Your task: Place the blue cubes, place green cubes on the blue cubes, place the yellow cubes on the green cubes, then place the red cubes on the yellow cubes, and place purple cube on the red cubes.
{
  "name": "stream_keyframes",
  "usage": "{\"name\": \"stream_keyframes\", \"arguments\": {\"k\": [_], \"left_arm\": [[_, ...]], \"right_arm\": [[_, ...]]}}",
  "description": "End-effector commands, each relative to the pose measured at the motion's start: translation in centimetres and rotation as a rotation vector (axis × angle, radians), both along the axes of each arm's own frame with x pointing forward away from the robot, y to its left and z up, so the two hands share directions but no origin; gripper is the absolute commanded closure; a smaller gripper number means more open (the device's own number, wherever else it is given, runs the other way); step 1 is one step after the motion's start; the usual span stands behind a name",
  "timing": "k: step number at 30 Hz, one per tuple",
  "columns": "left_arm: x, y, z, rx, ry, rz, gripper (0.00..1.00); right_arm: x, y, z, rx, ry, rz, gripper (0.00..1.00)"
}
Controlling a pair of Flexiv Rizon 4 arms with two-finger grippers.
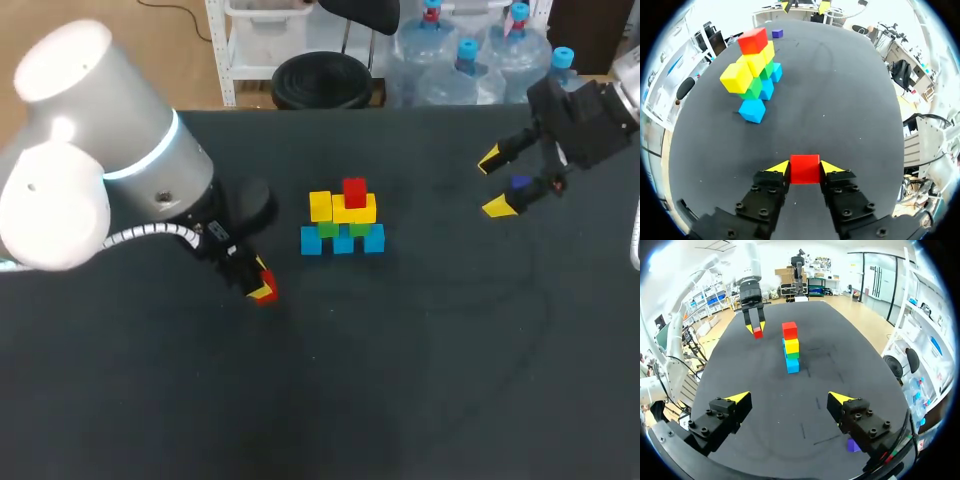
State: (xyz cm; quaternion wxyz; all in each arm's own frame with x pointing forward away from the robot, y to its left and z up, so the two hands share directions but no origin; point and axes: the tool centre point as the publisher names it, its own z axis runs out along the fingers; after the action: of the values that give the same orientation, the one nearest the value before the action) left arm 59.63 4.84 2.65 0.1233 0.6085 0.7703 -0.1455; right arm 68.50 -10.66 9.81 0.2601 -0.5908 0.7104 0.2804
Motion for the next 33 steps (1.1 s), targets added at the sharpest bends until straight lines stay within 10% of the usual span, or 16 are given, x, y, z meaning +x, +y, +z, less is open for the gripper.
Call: {"name": "stream_keyframes", "arguments": {"k": [1, 33], "left_arm": [[0.8, 0.1, 1.9, 0.028, 0.021, -0.022, 1.00], [8.0, -2.6, 8.0, 0.080, -0.043, -0.291, 1.00]], "right_arm": [[0.1, 0.0, -0.1, 0.002, 0.000, 0.002, 0.00], [0.1, 0.0, -0.1, 0.002, 0.000, 0.002, 0.00]]}}
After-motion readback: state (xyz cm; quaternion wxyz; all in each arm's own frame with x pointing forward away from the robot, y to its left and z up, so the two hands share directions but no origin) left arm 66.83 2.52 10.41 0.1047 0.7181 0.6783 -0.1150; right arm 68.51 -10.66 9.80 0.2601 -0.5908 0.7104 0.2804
